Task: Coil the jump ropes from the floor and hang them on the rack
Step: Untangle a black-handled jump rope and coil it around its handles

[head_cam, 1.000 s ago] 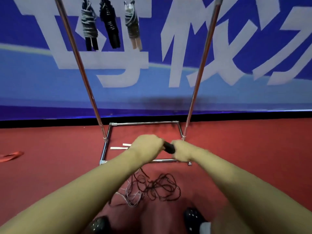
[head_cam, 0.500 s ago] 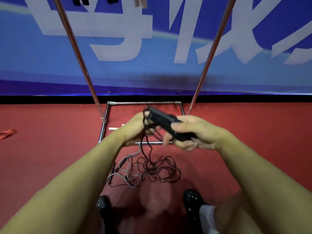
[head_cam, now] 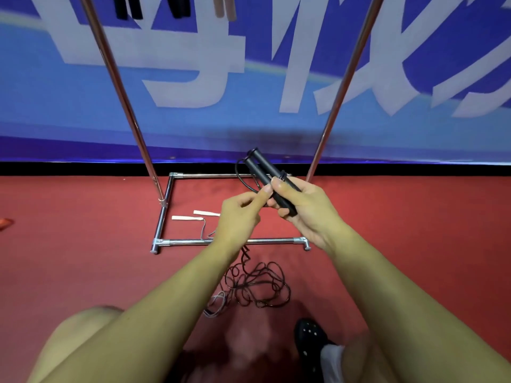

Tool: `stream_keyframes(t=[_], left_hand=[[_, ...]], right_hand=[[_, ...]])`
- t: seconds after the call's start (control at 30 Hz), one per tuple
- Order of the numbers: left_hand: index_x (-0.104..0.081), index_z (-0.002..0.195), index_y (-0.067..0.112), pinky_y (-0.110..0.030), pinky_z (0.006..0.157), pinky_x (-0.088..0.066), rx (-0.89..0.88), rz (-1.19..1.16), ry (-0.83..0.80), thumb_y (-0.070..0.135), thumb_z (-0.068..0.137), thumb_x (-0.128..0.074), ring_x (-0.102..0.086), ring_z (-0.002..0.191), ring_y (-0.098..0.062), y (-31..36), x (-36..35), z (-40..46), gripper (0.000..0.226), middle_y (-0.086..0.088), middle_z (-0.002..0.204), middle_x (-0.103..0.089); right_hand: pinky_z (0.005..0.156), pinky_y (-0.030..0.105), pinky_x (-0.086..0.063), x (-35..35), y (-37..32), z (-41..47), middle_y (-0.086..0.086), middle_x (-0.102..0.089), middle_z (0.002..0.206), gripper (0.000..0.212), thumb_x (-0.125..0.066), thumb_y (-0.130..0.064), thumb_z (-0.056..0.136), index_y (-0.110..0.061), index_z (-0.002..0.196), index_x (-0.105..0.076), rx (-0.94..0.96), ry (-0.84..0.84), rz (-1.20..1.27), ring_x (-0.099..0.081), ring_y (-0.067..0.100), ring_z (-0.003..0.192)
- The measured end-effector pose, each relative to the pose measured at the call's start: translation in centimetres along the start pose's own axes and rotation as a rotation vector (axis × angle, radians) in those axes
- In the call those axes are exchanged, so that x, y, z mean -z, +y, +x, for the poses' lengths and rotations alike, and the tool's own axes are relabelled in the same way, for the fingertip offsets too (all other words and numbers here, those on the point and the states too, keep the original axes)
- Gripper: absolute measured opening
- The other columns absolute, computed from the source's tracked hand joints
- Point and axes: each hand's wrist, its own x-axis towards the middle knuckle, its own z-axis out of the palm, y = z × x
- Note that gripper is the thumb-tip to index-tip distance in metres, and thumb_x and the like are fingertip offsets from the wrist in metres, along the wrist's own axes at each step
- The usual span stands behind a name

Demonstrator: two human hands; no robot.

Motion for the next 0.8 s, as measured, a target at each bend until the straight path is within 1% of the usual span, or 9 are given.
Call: stream_keyframes(t=[0.17, 0.3, 0.33, 0.47, 0.53, 0.6, 0.7, 0.73, 0.8], left_hand=[[-0.063, 0.06, 0.022, -0.018, 0.045, -0.027, 0.013, 0.032, 0.011, 0.048, 0.092, -0.07, -0.031, 0.051, -0.014, 0.4, 0.0, 0.1, 0.042, 0.007, 0.053, -0.039], [-0.076, 0.087, 0.013, -0.016, 0.046, -0.029, 0.018, -0.032, -0.007, 0.048, 0.098, -0.062, -0.034, 0.05, -0.011, 1.0, -0.2, 0.1, 0.04, 0.009, 0.068, -0.065], [-0.077, 0.09, 0.013, -0.016, 0.045, -0.028, 0.024, -0.053, -0.012, 0.048, 0.099, -0.06, -0.031, 0.049, -0.01, 1.0, -0.4, 0.1, 0.04, 0.008, 0.069, -0.063], [-0.066, 0.065, 0.014, -0.022, 0.047, -0.026, 0.054, 0.058, 0.064, 0.054, 0.094, -0.064, -0.031, 0.044, -0.008, 1.1, -0.2, 0.1, 0.05, 0.013, 0.05, -0.046], [-0.061, 0.064, 0.01, -0.025, 0.048, -0.024, 0.048, 0.142, 0.077, 0.056, 0.093, -0.064, -0.03, 0.045, -0.008, 1.1, 0.0, 0.2, 0.055, 0.014, 0.045, -0.04], [-0.057, 0.062, 0.009, -0.023, 0.047, -0.024, 0.025, 0.186, 0.05, 0.054, 0.095, -0.063, -0.029, 0.043, -0.006, 1.1, 0.2, 0.3, 0.057, 0.014, 0.044, -0.04], [-0.056, 0.059, 0.007, -0.015, 0.045, -0.025, -0.015, 0.239, 0.014, 0.047, 0.097, -0.064, -0.034, 0.038, -0.003, 1.3, 0.1, 0.1, 0.056, 0.015, 0.045, -0.046], [-0.058, 0.061, 0.002, -0.014, 0.045, -0.025, -0.011, 0.244, 0.005, 0.046, 0.097, -0.064, -0.036, 0.038, -0.003, 1.2, 0.1, 0.1, 0.057, 0.015, 0.042, -0.044], [-0.059, 0.064, -0.002, -0.015, 0.045, -0.025, 0.0, 0.242, -0.001, 0.046, 0.097, -0.064, -0.033, 0.039, -0.004, 1.0, 0.0, 0.1, 0.059, 0.015, 0.039, -0.043]], right_hand=[[0.056, 0.019, -0.042, 0.2, -0.2, -0.2, 0.009, -0.072, 0.095, 0.021, -0.068, -0.019, 0.098, -0.001, 0.109, -0.071, 0.042, 0.017, -0.054, -0.065, 0.015, 0.076], [0.051, 0.02, -0.034, 0.1, -0.4, -0.1, 0.01, -0.073, 0.089, 0.019, -0.066, -0.016, 0.099, 0.0, 0.105, -0.074, 0.123, 0.067, -0.013, -0.063, 0.013, 0.067], [0.051, 0.021, -0.034, 0.1, -0.4, 0.0, 0.011, -0.073, 0.092, 0.02, -0.066, -0.017, 0.099, 0.0, 0.105, -0.074, 0.134, 0.076, -0.007, -0.062, 0.013, 0.066], [0.051, 0.021, -0.037, 0.3, -0.1, 0.2, 0.004, -0.071, 0.082, 0.022, -0.067, -0.019, 0.099, 0.001, 0.105, -0.073, 0.133, 0.11, -0.084, -0.058, 0.014, 0.066], [0.052, 0.022, -0.039, 0.2, -0.2, 0.2, 0.0, -0.069, 0.079, 0.021, -0.067, -0.02, 0.099, -0.001, 0.106, -0.071, 0.123, 0.101, -0.131, -0.057, 0.015, 0.065], [0.053, 0.025, -0.039, 0.3, -0.5, 0.1, 0.005, -0.07, 0.085, 0.021, -0.069, -0.02, 0.098, -0.005, 0.111, -0.062, 0.103, 0.099, -0.138, -0.057, 0.017, 0.064], [0.053, 0.027, -0.041, 1.2, -1.0, 0.1, 0.013, -0.068, 0.096, 0.049, -0.072, -0.018, 0.095, -0.016, 0.131, -0.039, 0.033, 0.109, -0.071, -0.058, 0.018, 0.062], [0.053, 0.027, -0.041, 1.5, -1.0, 0.1, 0.012, -0.068, 0.097, 0.05, -0.071, -0.018, 0.096, -0.018, 0.136, -0.041, 0.034, 0.08, -0.089, -0.058, 0.018, 0.063], [0.054, 0.025, -0.041, 1.8, -0.9, 0.2, 0.006, -0.069, 0.097, 0.036, -0.067, -0.02, 0.099, -0.017, 0.133, -0.055, 0.089, 0.009, -0.195, -0.057, 0.018, 0.066]])
